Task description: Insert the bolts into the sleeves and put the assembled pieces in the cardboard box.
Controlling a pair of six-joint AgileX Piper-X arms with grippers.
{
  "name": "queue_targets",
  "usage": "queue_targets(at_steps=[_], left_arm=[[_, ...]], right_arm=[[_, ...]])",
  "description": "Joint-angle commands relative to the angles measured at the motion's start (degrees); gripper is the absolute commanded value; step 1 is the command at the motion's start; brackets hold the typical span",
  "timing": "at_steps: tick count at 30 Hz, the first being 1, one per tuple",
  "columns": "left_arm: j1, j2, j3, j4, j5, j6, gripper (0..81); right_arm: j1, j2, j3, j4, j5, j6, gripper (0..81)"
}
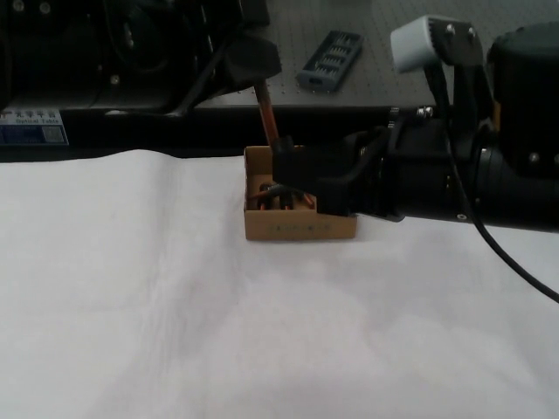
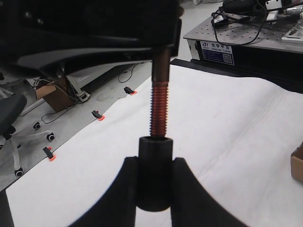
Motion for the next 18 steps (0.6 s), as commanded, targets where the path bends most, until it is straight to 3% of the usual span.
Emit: queue_targets(at_steps=[1, 18], left_arm=[[0.0, -0.96, -0.17, -0.12, 2.29, -0.63, 0.6], [0.0, -0.96, -0.17, -0.12, 4.18, -1.64, 0.6]], right_arm=[[0.07, 0.06, -0.79, -2.34, 0.05, 0.21, 1.9], [0.07, 0.06, -0.79, -2.74, 0.19, 0.08, 1.9]])
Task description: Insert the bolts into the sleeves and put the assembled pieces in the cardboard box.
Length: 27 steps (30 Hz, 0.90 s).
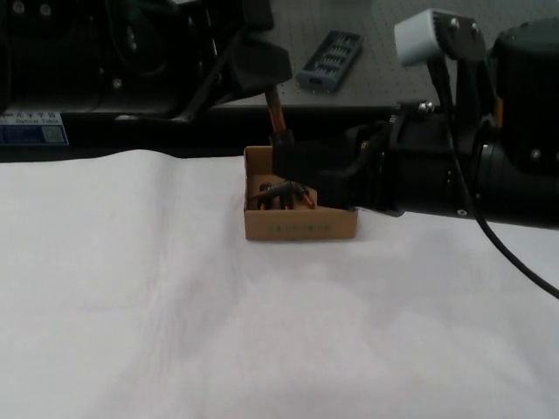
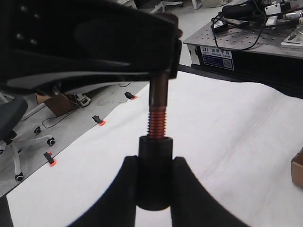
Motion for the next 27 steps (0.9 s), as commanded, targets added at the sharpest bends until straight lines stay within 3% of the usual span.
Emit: queue_targets(at_steps=[1, 16, 21, 27], left_arm=[[-0.14, -0.96, -0.17, -0.31, 1.38, -1.1, 0.6], [-0.14, -0.96, -0.09, 5.72, 2.39, 2.37, 0.6], [-0.14, -0.96, -0.09, 5.73, 8.3, 3.35, 0.6], [-0.14, -0.96, -0.09, 5.73, 8.29, 4.37, 0.6]], right_arm=[[0.07, -0.09, -0.79, -1.34, 0.15, -0.15, 1.9], [0.07, -0.09, -0.79, -2.88, 0.15, -1.34, 1.9], [0.07, -0.09, -0.79, -4.16, 0.15, -1.34, 1.9], [0.07, -0.09, -0.79, -4.0, -0.36, -1.34, 1.9]])
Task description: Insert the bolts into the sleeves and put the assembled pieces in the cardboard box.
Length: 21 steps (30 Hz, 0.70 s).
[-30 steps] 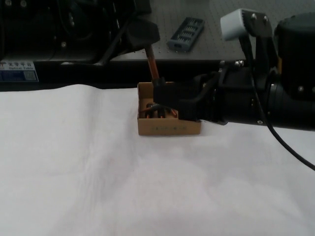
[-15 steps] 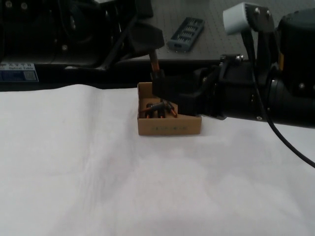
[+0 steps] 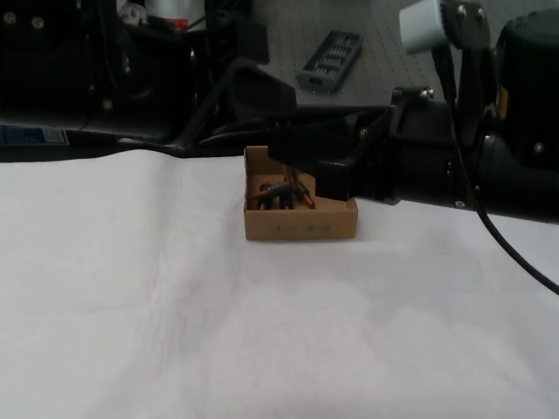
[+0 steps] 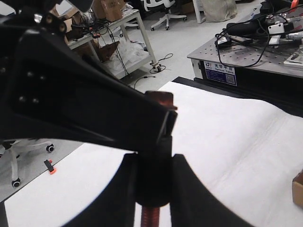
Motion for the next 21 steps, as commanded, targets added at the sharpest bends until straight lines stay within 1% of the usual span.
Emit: queue_targets(at_steps=[1, 3, 5, 6, 8, 10, 12, 13, 14, 17, 21], left_arm=[[0.0, -0.68, -0.09, -0.28, 1.77, 1.75, 0.6], [0.0, -0.68, -0.09, -0.39, 1.77, 1.72, 0.0], [0.0, -0.68, -0.09, -0.63, 2.11, 2.24, 5.1], [0.0, -0.68, -0.09, -0.91, 2.85, 2.52, 10.2], [0.0, -0.68, -0.09, -1.76, 4.67, 3.48, 23.0], [0.0, -0.68, -0.09, -2.53, 5.22, 3.46, 39.6], [0.0, -0.68, -0.09, -2.56, 5.88, 3.04, 51.9], [0.0, -0.68, -0.09, -2.56, 6.02, 2.81, 55.5], [0.0, -0.68, -0.09, -2.56, 6.29, 2.79, 56.4], [0.0, -0.83, -0.09, -2.91, 7.03, 3.02, 53.8], [0.34, -1.54, -0.09, -3.91, 6.15, 3.36, 53.5]], right_arm=[[0.07, -0.08, -0.79, -0.98, -0.39, -0.47, 1.9], [0.07, -0.08, -0.79, -0.84, -0.6, -0.47, 1.9], [0.07, -0.08, -0.79, -0.45, -0.83, -0.47, 1.9], [0.07, -0.08, -0.79, -0.11, -0.81, -0.47, 1.9], [0.07, -0.08, -0.79, 0.41, -1.3, -0.47, 1.9], [0.07, -0.08, -0.79, 0.8, -1.29, -0.47, 1.9], [0.07, -0.08, -0.79, 0.82, -1.29, -0.47, 1.9], [0.07, -0.08, -0.79, 0.82, -1.29, -0.47, 1.9], [0.07, -0.08, -0.79, 0.82, -1.29, -0.47, 1.9], [0.07, -0.08, -0.79, 0.82, -1.29, -0.47, 1.9], [0.07, -0.08, -0.79, 1.75, -1.74, -0.47, 1.9]])
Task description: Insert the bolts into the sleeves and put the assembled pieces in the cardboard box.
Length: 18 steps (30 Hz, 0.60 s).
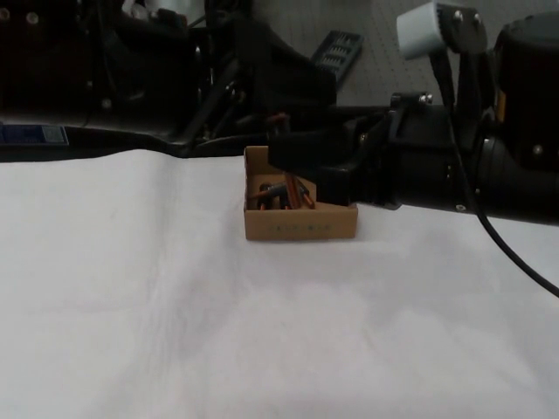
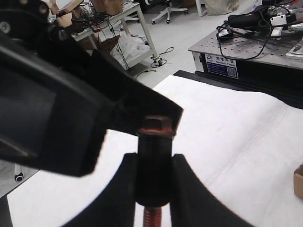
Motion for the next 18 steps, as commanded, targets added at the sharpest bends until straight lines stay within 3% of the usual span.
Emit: queue_targets(at_steps=[1, 10, 14, 18], left_arm=[[0.61, -1.87, -0.24, -1.66, -0.37, 1.37, 53.5], [9.94, -8.78, -0.24, 6.79, -4.38, 8.23, 53.5], [13.1, -13.0, -0.24, 19.49, -4.38, 12.2, 53.3], [13.45, -18.47, -0.24, 32.16, -4.29, 17.01, 47.5]], right_arm=[[0.07, -0.3, -0.71, 0.84, -0.96, -0.47, 1.9], [-0.91, -0.55, -0.71, 4.2, -0.84, -3.13, 1.9], [-3.93, 0.82, -0.71, 3.35, -0.72, -3.64, 1.9], [-8.03, 4.48, -0.88, 3.36, -1.32, -4.43, 1.9]])
